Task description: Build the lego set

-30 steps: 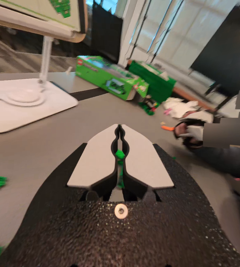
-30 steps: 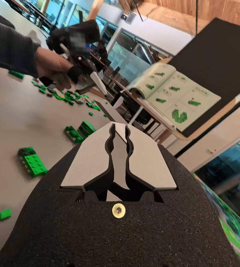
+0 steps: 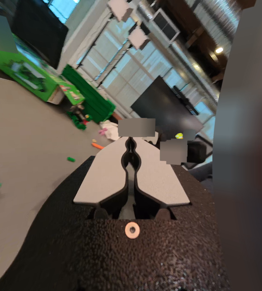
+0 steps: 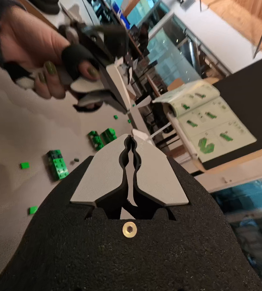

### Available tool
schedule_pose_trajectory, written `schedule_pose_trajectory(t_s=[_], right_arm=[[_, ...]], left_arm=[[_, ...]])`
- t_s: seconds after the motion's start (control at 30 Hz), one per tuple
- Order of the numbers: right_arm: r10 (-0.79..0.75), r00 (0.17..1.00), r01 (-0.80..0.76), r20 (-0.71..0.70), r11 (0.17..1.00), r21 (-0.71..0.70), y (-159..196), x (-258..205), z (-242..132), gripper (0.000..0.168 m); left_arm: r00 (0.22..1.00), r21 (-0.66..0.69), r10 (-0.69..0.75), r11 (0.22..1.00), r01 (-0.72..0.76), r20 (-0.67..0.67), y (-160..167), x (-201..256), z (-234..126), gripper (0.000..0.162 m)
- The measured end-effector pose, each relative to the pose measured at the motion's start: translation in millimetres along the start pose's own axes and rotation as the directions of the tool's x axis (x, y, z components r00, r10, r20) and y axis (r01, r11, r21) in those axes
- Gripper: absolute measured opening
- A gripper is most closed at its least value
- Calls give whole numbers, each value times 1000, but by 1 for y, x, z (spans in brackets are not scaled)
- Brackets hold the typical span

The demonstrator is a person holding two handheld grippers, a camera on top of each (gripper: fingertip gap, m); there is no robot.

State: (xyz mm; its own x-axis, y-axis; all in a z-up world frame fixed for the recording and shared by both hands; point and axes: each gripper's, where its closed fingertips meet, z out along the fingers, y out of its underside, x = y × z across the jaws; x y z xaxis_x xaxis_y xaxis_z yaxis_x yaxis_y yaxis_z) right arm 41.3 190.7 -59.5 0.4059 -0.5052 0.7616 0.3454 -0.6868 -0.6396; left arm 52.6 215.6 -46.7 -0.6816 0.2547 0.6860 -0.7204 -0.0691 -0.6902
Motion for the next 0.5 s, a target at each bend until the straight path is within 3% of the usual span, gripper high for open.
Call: schedule_pose_trajectory(t_s=[0.03,0.2,0.27,0.37,0.5], right_arm=[[20,1000,-20,10,999,-32,10,-4,-2,0],[130,987,-109,97,974,-199,54,-25,-4,0],[217,962,-175,165,957,-233,57,-35,-1,0],[355,908,-274,224,905,-326,62,-43,10,13],[472,841,-344,265,844,-412,67,-50,32,15]], left_arm=[[998,-13,39,999,-38,54,1,-6,-6,0],[903,-176,278,957,-230,328,11,-37,-34,0],[816,-273,405,910,-313,413,13,-50,-43,0],[668,-377,560,827,-416,491,8,-64,-56,0],[492,-460,670,741,-489,556,1,-81,-71,6]])
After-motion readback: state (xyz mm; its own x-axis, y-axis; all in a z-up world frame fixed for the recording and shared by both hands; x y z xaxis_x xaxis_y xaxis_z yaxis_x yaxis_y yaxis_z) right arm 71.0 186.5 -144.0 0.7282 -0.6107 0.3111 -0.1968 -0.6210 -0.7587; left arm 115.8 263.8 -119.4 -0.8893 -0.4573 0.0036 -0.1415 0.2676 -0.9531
